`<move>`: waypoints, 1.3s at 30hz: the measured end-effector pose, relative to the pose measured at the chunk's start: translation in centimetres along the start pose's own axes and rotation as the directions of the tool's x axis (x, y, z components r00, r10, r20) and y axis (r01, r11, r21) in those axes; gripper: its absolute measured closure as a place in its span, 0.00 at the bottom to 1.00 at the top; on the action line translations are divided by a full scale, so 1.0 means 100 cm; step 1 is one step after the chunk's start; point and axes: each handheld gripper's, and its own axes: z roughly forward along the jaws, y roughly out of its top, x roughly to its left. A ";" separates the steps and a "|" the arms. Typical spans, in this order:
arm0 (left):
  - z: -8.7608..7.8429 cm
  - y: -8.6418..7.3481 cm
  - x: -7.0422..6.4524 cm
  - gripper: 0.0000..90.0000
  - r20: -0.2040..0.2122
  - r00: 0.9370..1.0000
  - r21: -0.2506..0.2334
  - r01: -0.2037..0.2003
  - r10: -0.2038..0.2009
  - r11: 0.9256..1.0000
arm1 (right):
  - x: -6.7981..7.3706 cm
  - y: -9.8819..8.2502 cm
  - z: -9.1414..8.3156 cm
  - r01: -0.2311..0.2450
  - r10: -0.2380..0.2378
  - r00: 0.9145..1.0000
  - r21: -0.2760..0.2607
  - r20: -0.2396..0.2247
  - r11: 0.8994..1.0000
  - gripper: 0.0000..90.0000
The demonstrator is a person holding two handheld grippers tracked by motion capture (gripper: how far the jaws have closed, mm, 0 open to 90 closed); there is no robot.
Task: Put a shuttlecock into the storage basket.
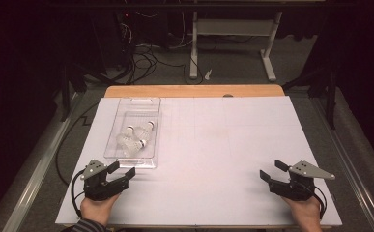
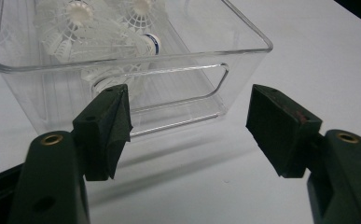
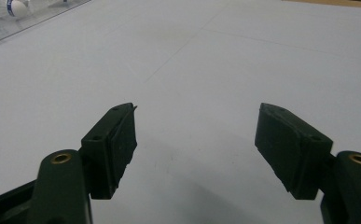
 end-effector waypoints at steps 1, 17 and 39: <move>0.000 0.000 0.000 0.35 0.000 1.000 0.002 0.004 -0.004 1.000 | 0.000 0.000 0.000 0.000 0.000 1.000 0.000 0.000 1.000 0.33; 0.001 -0.006 0.000 0.35 0.000 1.000 0.019 -0.016 0.016 1.000 | 0.000 0.000 0.000 0.001 -0.001 1.000 0.000 0.007 1.000 0.33; 0.001 -0.006 0.000 0.33 0.013 1.000 0.015 -0.003 0.002 1.000 | 0.000 0.000 0.000 0.005 -0.005 1.000 0.000 0.008 1.000 0.33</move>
